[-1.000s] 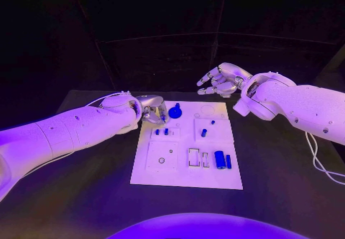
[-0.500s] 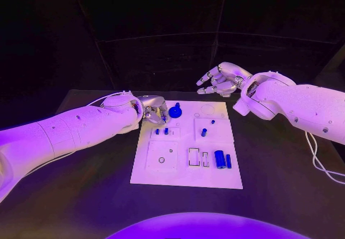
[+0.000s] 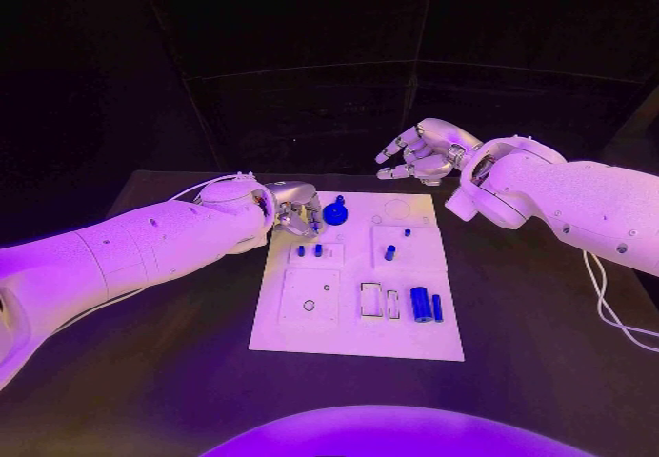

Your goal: Assemble the parts on the task board

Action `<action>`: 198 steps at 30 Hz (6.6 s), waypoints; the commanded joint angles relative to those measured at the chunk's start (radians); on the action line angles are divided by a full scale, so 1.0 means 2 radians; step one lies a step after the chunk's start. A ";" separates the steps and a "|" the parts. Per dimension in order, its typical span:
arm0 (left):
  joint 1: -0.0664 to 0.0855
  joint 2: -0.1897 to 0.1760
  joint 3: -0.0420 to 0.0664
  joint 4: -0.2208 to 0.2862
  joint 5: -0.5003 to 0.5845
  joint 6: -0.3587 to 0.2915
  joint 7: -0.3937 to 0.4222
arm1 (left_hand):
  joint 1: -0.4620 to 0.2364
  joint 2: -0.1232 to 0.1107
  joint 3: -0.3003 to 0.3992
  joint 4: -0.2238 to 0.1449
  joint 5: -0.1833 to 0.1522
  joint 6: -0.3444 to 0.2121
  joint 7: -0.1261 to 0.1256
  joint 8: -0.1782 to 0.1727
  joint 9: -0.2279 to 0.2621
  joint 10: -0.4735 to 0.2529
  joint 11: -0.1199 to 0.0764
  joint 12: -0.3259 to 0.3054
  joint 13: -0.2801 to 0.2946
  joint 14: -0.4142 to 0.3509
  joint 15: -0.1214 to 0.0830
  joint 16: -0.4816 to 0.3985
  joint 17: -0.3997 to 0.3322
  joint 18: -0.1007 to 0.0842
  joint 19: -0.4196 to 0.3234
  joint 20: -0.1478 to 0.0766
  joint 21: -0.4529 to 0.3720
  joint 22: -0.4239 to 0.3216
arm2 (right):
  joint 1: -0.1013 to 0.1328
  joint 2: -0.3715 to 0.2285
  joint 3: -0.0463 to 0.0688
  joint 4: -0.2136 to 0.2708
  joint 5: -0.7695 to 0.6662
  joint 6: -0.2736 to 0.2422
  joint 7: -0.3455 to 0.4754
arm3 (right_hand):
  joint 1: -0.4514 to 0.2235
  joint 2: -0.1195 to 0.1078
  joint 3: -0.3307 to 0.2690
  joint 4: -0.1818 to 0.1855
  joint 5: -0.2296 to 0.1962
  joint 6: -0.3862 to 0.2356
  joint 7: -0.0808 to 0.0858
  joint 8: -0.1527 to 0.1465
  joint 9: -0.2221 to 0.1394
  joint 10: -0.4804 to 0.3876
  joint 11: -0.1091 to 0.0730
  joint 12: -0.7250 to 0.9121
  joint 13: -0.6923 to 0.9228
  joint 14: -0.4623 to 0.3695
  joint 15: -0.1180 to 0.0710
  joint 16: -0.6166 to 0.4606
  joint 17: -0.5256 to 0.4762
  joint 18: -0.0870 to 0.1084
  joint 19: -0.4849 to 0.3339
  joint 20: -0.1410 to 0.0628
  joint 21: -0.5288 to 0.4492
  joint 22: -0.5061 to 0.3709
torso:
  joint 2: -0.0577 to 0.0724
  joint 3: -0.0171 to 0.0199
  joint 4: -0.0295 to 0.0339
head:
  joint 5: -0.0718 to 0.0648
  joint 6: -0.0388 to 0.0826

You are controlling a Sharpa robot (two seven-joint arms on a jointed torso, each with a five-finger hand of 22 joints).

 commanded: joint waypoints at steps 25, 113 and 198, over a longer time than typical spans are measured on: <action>0.000 -0.001 0.000 0.001 0.007 -0.007 -0.002 | -0.015 -0.019 -0.011 0.002 0.001 -0.045 0.010 -0.044 -0.012 -0.062 0.018 -0.054 -0.002 0.003 0.012 -0.001 -0.016 -0.010 0.000 0.010 -0.004 -0.001 | 0.001 0.000 0.000 -0.001 0.000 0.000 0.005 | 0.000 0.003 0.003 0.000 0.002 0.000 0.001 0.001 0.000 -0.004 0.001 -0.002 -0.001 0.027 -0.004 -0.004 0.009 0.005 -0.003 0.000 -0.003 -0.001 | 0.000 -0.0003 0.0002 | -0.002 -0.001; -0.005 -0.141 -0.001 0.143 0.696 -0.071 0.233 | -0.026 -0.002 -0.031 0.021 0.001 -0.011 0.014 -0.036 -0.010 0.004 0.011 -0.006 0.006 -0.094 0.010 -0.102 -0.211 0.014 -0.081 0.013 -0.171 -0.129 | -0.088 -0.008 0.000 0.006 -0.351 0.002 -0.113 | 0.019 -0.035 0.218 -0.043 -0.097 0.120 -0.015 -0.020 0.006 -0.080 -0.007 -0.517 -0.562 0.017 -0.013 -0.094 -0.110 0.016 -0.001 -0.007 -0.069 -0.088 | 0.000 -0.0005 -0.0003 | -0.031 0.023; -0.005 -0.120 -0.001 0.130 0.696 -0.067 0.225 | -0.027 -0.001 -0.034 0.022 0.001 -0.014 0.016 -0.037 -0.011 0.002 0.013 -0.005 0.006 -0.097 0.012 -0.104 -0.215 0.013 -0.082 0.014 -0.174 -0.131 | -0.115 0.060 -0.040 0.111 -0.338 -0.034 -0.097 | 0.011 -0.041 0.240 -0.052 -0.085 0.123 -0.014 -0.026 0.004 -0.073 -0.007 -0.528 -0.568 0.016 -0.014 -0.089 -0.113 0.013 0.002 -0.011 -0.053 -0.068 | 0.000 -0.0012 0.0004 | 0.033 0.001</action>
